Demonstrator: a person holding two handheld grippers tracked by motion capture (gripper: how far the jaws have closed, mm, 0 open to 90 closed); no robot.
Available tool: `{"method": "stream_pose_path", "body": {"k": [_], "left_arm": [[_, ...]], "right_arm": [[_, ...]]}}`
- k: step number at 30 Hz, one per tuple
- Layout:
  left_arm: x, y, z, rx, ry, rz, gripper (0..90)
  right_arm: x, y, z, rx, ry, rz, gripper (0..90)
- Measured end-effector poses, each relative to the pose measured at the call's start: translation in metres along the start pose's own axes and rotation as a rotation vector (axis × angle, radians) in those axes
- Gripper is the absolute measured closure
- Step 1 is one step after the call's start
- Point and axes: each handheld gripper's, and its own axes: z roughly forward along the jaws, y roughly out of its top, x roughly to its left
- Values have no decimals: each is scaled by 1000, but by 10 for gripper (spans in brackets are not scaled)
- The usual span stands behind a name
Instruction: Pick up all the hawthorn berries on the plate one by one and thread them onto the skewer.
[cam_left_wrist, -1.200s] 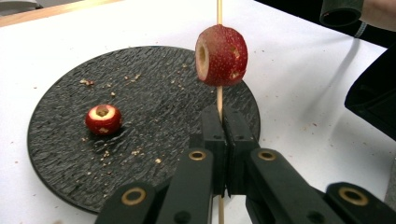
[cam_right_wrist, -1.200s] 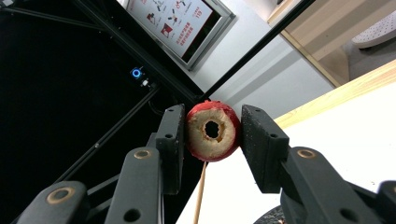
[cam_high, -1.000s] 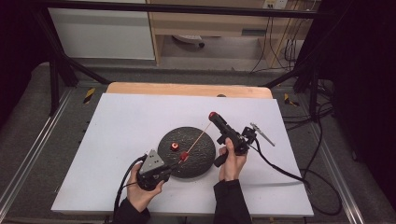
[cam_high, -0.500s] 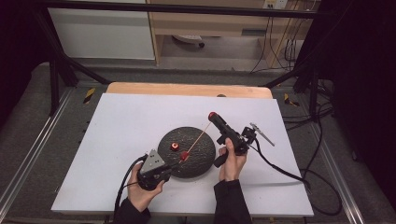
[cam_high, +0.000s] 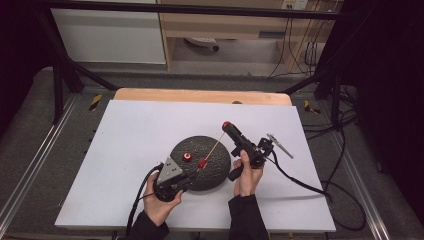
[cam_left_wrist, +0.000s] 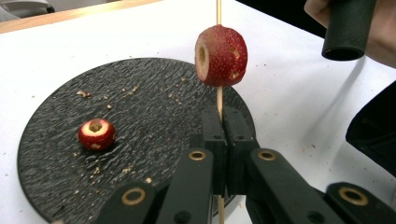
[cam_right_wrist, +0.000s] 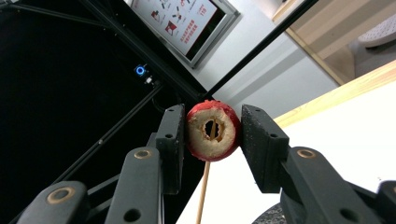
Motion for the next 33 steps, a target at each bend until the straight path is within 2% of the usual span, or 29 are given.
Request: {"method": "stream_pose_path", "body": {"k": [8,11,17,23,28,33], "left_arm": [[-1,0,1,-5,-5,-9,886],[0,0,0,-19,-17,-34,886],[-6,-3,1,-32,-3,-29,886],[-7,-2,3,-42,12,-36,886],[-7,2,7,-43,7,-51,886],[-7,9,10,-38,7,-45,886]], "right_arm": [[3,3,-4,0,12,-24,621],[3,3,-4,-9,17,-38,622],[1,2,-1,-32,24,-35,623],[0,-1,0,19,30,-21,623],[1,-3,-2,50,30,-31,623],[2,-6,-5,65,27,-47,622]]}}
